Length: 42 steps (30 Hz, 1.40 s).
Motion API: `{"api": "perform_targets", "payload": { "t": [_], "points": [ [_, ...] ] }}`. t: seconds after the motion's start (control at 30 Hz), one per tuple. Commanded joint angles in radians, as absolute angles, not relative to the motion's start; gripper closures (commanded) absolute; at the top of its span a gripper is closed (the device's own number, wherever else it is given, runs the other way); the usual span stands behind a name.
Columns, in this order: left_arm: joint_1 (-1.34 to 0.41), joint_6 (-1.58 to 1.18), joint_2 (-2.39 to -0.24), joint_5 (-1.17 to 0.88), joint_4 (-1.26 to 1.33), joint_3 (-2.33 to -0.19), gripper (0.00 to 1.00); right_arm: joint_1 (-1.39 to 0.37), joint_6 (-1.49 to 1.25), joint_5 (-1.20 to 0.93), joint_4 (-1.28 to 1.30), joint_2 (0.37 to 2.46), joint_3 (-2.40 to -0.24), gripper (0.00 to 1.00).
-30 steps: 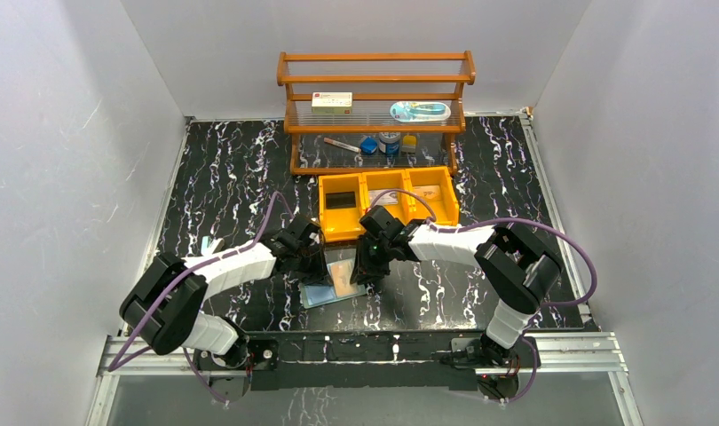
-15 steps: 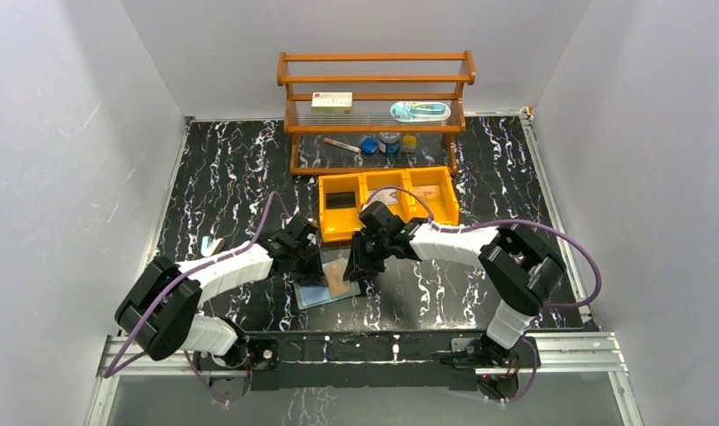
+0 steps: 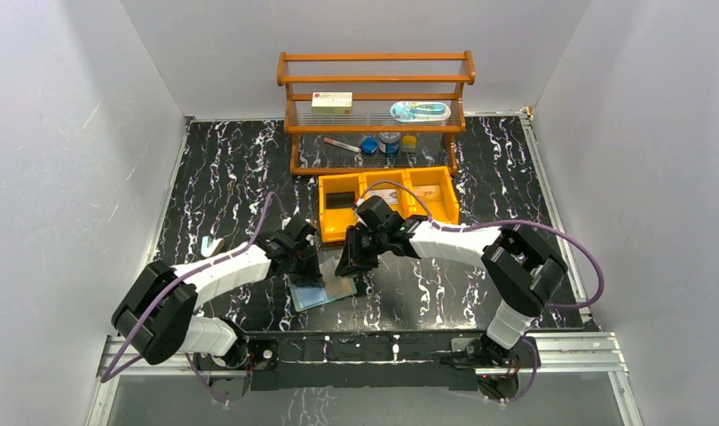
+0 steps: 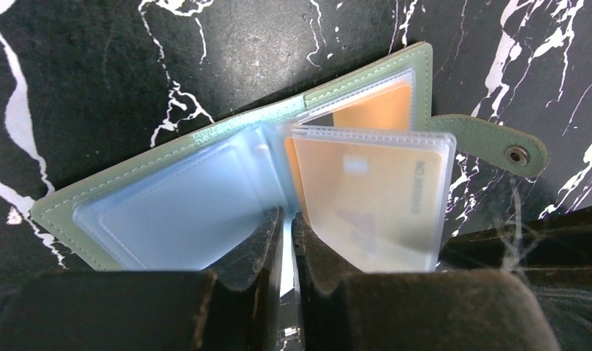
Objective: Take the credit cards out of the card holder
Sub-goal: Remove the credit card from the card holder.
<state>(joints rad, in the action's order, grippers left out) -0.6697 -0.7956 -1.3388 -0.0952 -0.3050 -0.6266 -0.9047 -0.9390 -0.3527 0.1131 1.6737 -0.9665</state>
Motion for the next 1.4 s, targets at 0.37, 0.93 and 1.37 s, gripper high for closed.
{"api": "perform_targets", "payload": {
  "t": [0.37, 0.93, 1.37],
  "points": [
    [-0.669, -0.779, -1.295, -0.064, -0.368, -0.662, 0.90, -0.936, -0.921, -0.303, 0.192, 1.735, -1.101, 0.65],
    [-0.669, -0.822, -1.170, 0.120, -0.583, -0.663, 0.52, -0.937, -0.910, -0.241, 0.242, 1.787, -1.067, 0.58],
    [-0.669, -0.880, -1.088, 0.086, -0.590, -0.562, 0.47, -0.939, -0.907, -0.251, 0.241, 1.812, -1.070, 0.58]
  ]
}}
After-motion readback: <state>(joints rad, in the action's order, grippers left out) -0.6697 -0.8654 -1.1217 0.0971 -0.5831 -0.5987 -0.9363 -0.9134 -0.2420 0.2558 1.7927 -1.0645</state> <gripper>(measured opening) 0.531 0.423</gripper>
